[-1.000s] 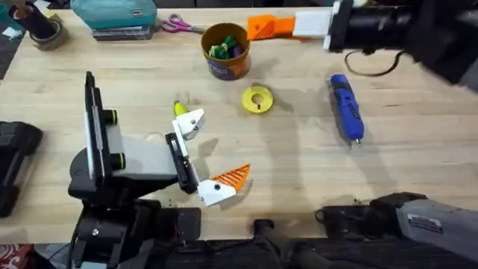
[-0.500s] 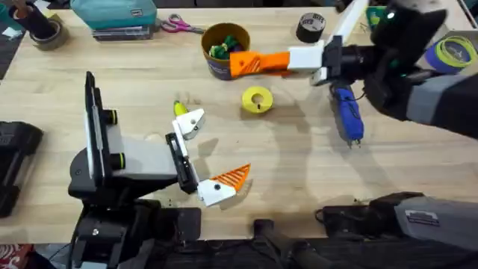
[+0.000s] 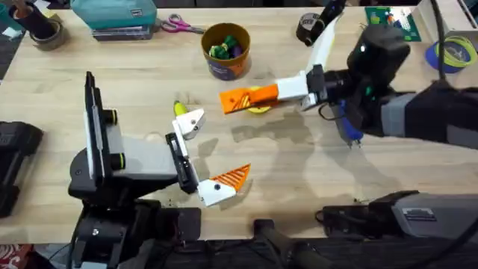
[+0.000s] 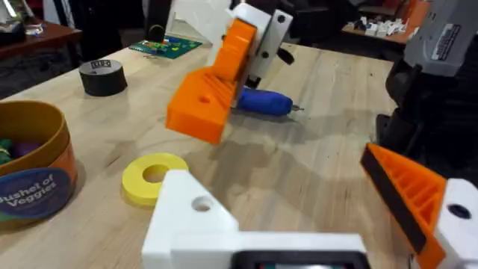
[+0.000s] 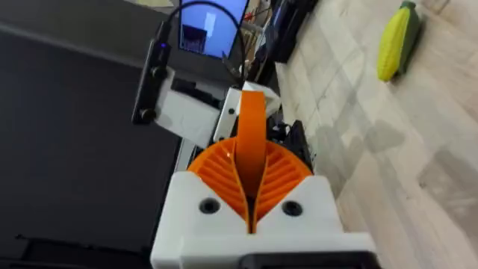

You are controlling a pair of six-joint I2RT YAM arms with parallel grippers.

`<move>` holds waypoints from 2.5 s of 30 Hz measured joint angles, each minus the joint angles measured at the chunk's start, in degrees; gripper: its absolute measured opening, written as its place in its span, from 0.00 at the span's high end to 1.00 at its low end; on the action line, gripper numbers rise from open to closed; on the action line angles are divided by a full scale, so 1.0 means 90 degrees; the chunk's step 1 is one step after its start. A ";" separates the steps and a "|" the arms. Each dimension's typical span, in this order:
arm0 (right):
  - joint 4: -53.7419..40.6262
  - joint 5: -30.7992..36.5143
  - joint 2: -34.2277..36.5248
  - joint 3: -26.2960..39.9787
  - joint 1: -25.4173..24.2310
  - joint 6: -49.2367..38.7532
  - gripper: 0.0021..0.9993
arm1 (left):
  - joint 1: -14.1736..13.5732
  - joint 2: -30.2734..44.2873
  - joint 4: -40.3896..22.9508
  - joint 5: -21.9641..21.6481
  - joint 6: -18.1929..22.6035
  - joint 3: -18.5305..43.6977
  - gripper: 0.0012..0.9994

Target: Pick up the gripper from the table and insert it into the empty holder that is missing its gripper. Then pick up a screw, insert it into the mounting hole, and use the screwdriver to tighten it. Finally, clean up the table by picking up the vegetable and placing it into the bucket.

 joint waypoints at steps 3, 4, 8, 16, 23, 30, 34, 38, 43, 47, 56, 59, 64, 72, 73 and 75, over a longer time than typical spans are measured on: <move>0.0935 -0.0012 0.0000 -0.0375 0.0048 0.0485 0.99 | 0.0000 0.0000 -0.0002 0.0000 0.0000 0.0000 0.01; 0.1155 -0.0007 0.0000 -0.0476 0.0059 0.0631 0.99 | 0.0000 0.0000 0.0000 0.0000 0.0000 0.0000 0.01; 0.1580 0.0037 0.0000 -0.0809 0.0079 0.1138 0.99 | 0.0000 0.0000 -0.0001 0.0000 0.0000 0.0000 0.01; 0.1651 0.0144 0.0339 -0.0877 0.0428 0.1669 0.99 | 0.0000 0.0000 0.0000 0.0000 0.0000 0.0000 0.01; 0.2041 0.0297 0.0779 -0.0878 0.0674 0.1798 0.99 | 0.0000 0.0000 -0.0002 0.0000 0.0000 0.0000 0.01; 0.3181 0.0466 0.0959 -0.0879 0.0913 0.2146 0.99 | 0.0000 0.0000 -0.0002 0.0000 0.0000 0.0000 0.01; 0.3564 0.0605 0.1025 -0.0901 0.1000 0.2380 0.99 | 0.0000 0.0000 -0.0002 0.0000 0.0000 0.0000 0.01; 0.3902 0.0755 0.1025 -0.1128 0.1048 0.2544 0.99 | 0.0000 0.0000 -0.0002 0.0000 0.0000 0.0000 0.01; 0.3938 0.0943 0.1025 -0.1212 0.1127 0.2644 0.99 | 0.0000 0.0000 -0.0002 0.0000 0.0000 0.0000 0.01; 0.3938 0.1091 0.1025 -0.1214 0.1268 0.2746 0.99 | 0.0000 0.0000 -0.0002 0.0000 0.0000 0.0000 0.01; 0.3903 0.1296 0.1025 -0.1214 0.1279 0.2942 0.99 | 0.0000 0.0000 -0.0002 0.0000 0.0000 0.0000 0.01; 0.3887 0.1310 0.1025 -0.1214 0.1309 0.2982 0.99 | 0.0000 0.0000 0.0000 0.0000 0.0000 0.0000 0.01; 0.3887 0.1350 0.1025 -0.1217 0.1345 0.3028 0.99 | 0.0000 0.0000 -0.0002 0.0000 0.0000 0.0000 0.01; 0.3887 0.1377 0.1025 -0.1217 0.1345 0.3028 0.99 | 0.0000 0.0000 -0.0001 0.0000 0.0000 0.0000 0.01; 0.3887 0.1377 0.1025 -0.1217 0.1345 0.3028 0.99 | 0.0000 0.0000 0.0000 0.0000 0.0000 0.0000 0.01; 0.3887 0.1386 0.1025 -0.1217 0.1349 0.3028 0.99 | 0.0000 0.0000 -0.0001 0.0000 0.0000 0.0000 0.01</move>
